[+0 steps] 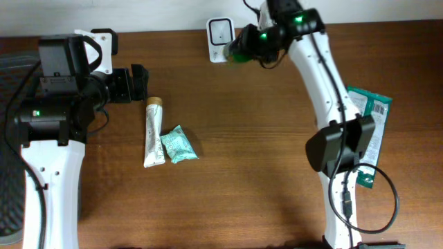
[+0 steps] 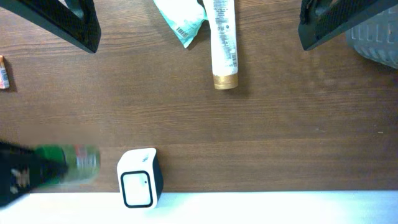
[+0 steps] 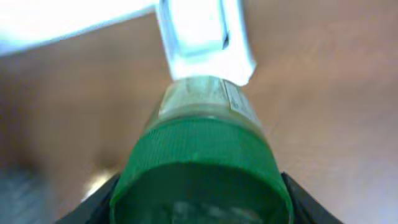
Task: Scan the item barcode
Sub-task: 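Hold the jar up in front of the scanner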
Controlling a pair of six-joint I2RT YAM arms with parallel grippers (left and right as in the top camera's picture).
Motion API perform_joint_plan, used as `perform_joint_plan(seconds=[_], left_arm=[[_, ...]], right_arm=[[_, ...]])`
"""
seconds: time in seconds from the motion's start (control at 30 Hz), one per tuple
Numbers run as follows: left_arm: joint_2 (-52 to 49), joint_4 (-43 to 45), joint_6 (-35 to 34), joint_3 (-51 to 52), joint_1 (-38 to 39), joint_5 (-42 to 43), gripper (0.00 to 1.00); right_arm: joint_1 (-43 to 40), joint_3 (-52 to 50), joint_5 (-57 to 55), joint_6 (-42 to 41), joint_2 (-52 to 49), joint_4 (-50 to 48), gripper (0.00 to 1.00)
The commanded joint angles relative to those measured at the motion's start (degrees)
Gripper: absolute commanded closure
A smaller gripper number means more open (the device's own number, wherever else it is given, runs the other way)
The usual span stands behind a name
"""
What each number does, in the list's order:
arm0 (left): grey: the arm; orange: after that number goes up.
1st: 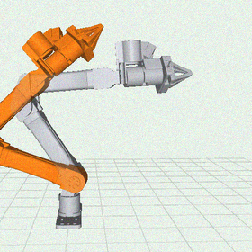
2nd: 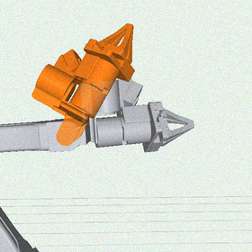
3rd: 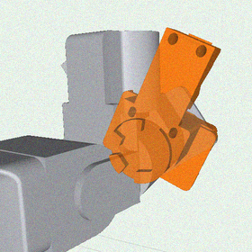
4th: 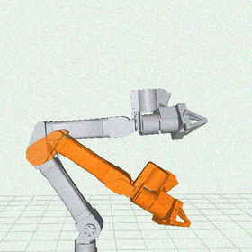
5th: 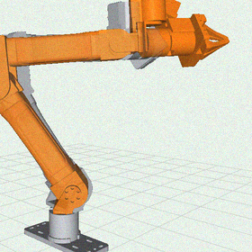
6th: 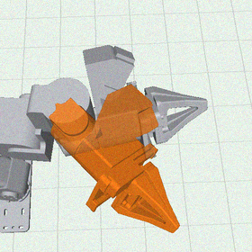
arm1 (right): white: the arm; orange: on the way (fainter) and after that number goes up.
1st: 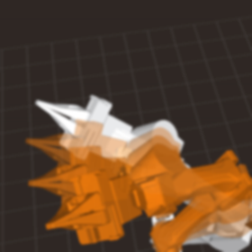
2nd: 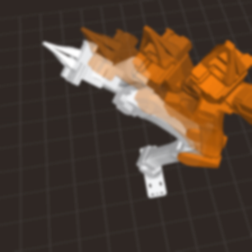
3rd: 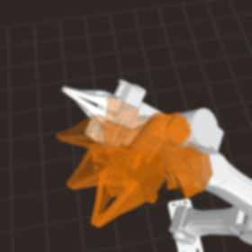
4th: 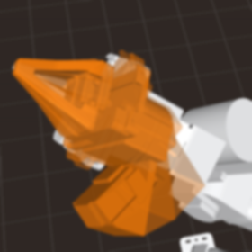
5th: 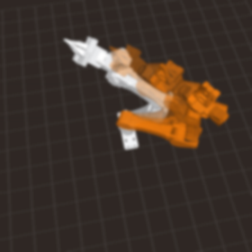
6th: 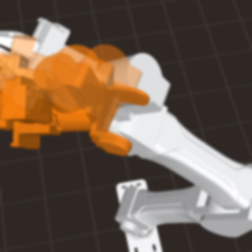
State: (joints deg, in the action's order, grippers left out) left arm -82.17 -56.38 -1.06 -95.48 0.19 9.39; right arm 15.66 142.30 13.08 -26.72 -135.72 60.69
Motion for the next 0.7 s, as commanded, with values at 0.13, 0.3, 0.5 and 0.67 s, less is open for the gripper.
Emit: perform_joint_plan(seconds=[0.13, 0.3, 0.5, 0.67], left_arm=[[0.55, 0.07, 0.70, -0.79, -0.37, -0.22, 0.01], [0.55, 0.04, 0.70, -0.79, -0.37, -0.22, 0.01], [0.55, 0.04, 0.70, -0.79, -0.37, -0.20, 0.01], [0.57, 0.04, 0.70, -0.79, -0.37, -0.22, 0.01]], right_arm=[[6.23, -2.95, -27.21, 21.59, 0.33, -23.12, 0.53], [6.78, -12.13, -27.26, 34.18, 0.33, -45.48, 0.53], [6.80, -20.68, -24.06, 51.45, 0.31, -55.82, 0.53], [6.80, -23.02, -19.26, 57.35, 0.31, -55.80, 0.49]])
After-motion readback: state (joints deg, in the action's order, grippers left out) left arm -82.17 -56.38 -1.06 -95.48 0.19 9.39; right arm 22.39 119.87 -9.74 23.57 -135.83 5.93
